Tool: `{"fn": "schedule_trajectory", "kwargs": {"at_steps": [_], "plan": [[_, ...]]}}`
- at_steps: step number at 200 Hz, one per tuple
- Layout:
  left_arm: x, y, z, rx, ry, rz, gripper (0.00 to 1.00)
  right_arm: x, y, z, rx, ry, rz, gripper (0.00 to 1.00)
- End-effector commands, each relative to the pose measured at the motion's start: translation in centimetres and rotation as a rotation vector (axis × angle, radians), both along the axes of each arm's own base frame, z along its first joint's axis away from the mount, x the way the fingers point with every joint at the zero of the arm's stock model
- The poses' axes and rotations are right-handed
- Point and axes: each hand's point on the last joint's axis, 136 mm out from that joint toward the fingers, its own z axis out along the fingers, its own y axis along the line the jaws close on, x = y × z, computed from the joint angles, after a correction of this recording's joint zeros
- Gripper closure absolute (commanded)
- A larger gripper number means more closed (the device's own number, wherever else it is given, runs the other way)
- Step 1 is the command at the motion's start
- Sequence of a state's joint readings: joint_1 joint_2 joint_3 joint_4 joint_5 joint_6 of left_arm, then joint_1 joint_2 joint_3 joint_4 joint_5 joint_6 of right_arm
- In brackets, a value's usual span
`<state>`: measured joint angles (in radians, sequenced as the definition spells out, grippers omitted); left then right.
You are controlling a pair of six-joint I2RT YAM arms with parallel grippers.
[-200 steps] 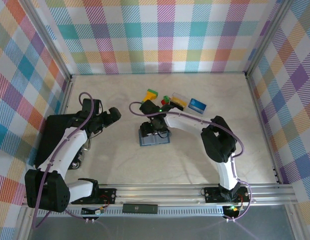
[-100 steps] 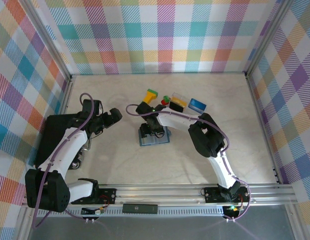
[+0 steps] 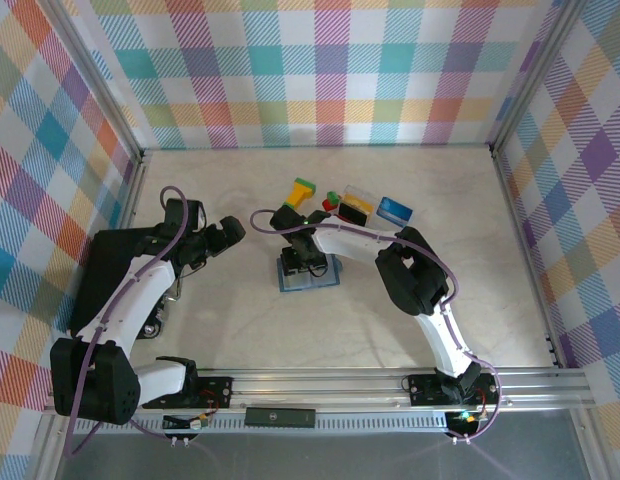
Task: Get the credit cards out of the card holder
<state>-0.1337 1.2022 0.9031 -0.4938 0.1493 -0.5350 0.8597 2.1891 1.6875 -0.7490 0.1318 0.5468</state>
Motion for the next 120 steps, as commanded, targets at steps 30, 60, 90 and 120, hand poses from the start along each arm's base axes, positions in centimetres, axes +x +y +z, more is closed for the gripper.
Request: {"fn": "schedule_trajectory", "kwargs": {"at_steps": [30, 60, 90, 120], "plan": [[0.1, -0.3, -0.4, -0.038, 0.008, -0.007, 0.00, -2.3, -5.2, -5.5, -0.223, 0.089, -0.038, 0.51], [0.3, -1.2, -0.9, -0.075, 0.023, -0.043, 0.01, -2.0, -5.2, -4.8, -0.180, 0.080, -0.058, 0.55], [0.5, -2.7, -1.7, -0.141, 0.054, -0.094, 0.09, -1.8, -4.9, -4.3, -0.142, 0.080, -0.062, 0.60], [0.4, -4.5, -2.8, -0.213, 0.097, -0.136, 0.31, -1.6, -4.7, -3.6, -0.109, 0.068, -0.071, 0.63]]}}
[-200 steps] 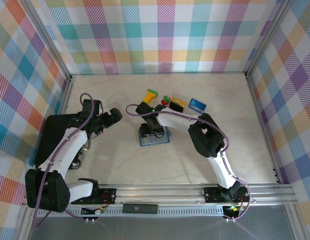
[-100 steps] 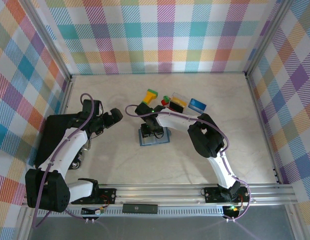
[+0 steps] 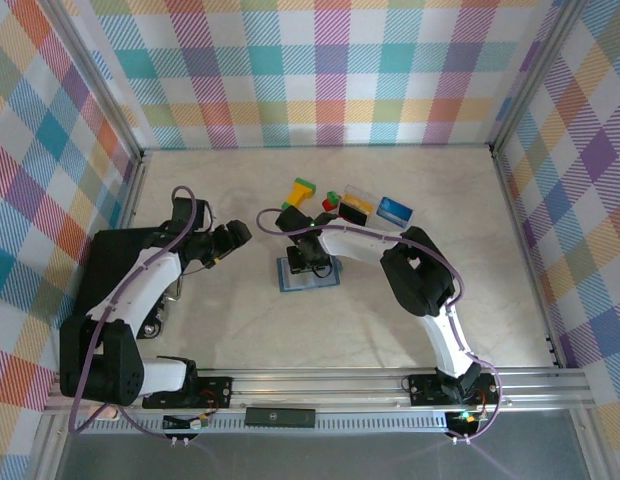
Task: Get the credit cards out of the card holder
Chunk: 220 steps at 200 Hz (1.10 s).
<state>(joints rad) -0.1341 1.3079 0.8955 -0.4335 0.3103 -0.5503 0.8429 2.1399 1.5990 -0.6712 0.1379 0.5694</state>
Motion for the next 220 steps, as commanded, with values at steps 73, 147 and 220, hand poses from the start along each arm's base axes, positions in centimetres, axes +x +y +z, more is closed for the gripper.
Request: {"fn": "schedule_trajectory", "kwargs": {"at_steps": [73, 147, 220], "plan": [[-0.9, -8.3, -4.3, -0.238, 0.119, -0.150, 0.67, -1.3, -3.5, -2.0, -0.071, 0.072, -0.059, 0.66], [-1.4, -12.2, -7.8, -0.276, 0.203, -0.193, 0.91, -1.2, -3.5, -1.8, -0.057, 0.064, -0.070, 0.66], [-2.5, -11.7, -11.1, -0.228, 0.285, -0.169, 0.97, -1.0, -3.4, -1.4, -0.050, 0.052, -0.073, 0.66]]}}
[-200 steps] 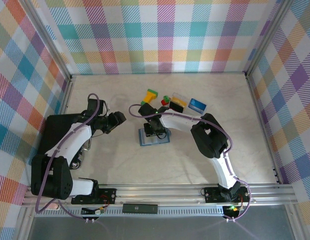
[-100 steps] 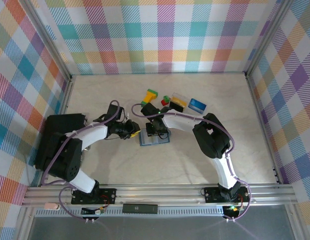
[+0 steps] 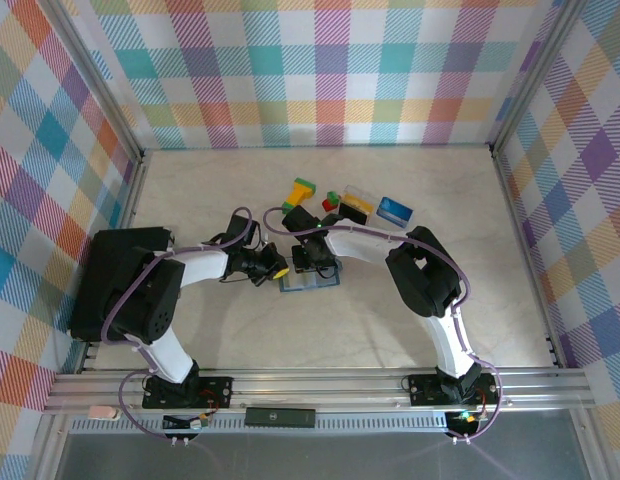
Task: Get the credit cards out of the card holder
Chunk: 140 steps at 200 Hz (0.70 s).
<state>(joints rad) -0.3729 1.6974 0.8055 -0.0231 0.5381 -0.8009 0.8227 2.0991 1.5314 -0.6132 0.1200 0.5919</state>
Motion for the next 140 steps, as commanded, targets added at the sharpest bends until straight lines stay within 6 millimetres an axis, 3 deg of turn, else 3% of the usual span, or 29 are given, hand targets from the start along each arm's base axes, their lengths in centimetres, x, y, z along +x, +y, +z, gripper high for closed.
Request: {"fn": "schedule_trajectory", "kwargs": {"at_steps": [1, 34, 80, 107, 140], "plan": [[-1.0, 0.4, -1.4, 0.045, 0.038, -0.002, 0.97, -1.2, -2.7, -1.5, -0.090, 0.058, -0.034, 0.65], [-2.1, 2.1, -3.3, 0.158, 0.092, -0.004, 0.98, -0.1, -3.9, 0.0, -0.147, -0.015, -0.046, 0.62], [-2.2, 2.0, -3.8, 0.158, 0.098, -0.016, 0.98, 0.8, -7.0, 1.8, -0.265, -0.097, -0.099, 0.58], [-1.9, 1.4, -3.1, 0.136, 0.080, -0.032, 0.98, 1.2, -8.6, 3.3, -0.264, -0.139, -0.153, 0.58], [-1.5, 0.0, -1.5, 0.067, 0.059, -0.063, 0.95, 1.8, -9.1, 6.9, -0.167, -0.219, -0.186, 0.57]]}}
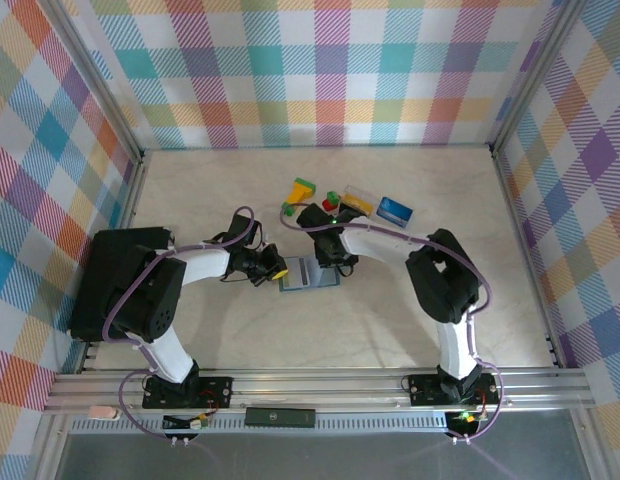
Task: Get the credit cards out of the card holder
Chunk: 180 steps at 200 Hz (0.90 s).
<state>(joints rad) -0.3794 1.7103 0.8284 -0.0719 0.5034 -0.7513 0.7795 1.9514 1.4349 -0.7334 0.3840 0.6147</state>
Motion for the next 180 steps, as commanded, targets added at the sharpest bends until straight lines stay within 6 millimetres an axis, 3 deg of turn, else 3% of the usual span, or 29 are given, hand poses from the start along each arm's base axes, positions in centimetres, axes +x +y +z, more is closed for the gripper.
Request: {"fn": "schedule_trajectory", "kwargs": {"at_steps": [1, 37, 59, 80, 113, 138, 180], "plan": [[-1.4, -0.4, -0.8, 0.011, 0.066, -0.037, 0.94, 0.8, -1.0, 3.9, 0.054, -0.096, -0.034, 0.57], [-0.4, -0.7, 1.9, -0.013, 0.013, -0.032, 0.89, 0.4, 2.7, 6.0, 0.311, -0.074, 0.087, 0.56], [-0.1, -0.2, 2.7, 0.021, -0.011, -0.013, 0.86, -0.5, 5.5, 5.8, 0.452, -0.005, 0.164, 0.61], [-0.2, 0.1, 2.7, 0.030, -0.014, 0.003, 0.83, -1.0, 7.0, 4.8, 0.523, 0.054, 0.187, 0.65], [-0.6, 0.2, 2.4, 0.024, 0.002, 0.019, 0.82, -1.4, 7.5, 2.5, 0.534, 0.127, 0.157, 0.74], [-0.7, 0.3, 2.2, 0.024, 0.011, 0.023, 0.80, -2.8, 8.2, 0.9, 0.579, 0.213, 0.136, 0.76], [-0.2, 0.5, 2.5, 0.043, -0.002, 0.036, 0.76, -4.5, 7.6, -1.5, 0.590, 0.296, 0.078, 0.77]]}}
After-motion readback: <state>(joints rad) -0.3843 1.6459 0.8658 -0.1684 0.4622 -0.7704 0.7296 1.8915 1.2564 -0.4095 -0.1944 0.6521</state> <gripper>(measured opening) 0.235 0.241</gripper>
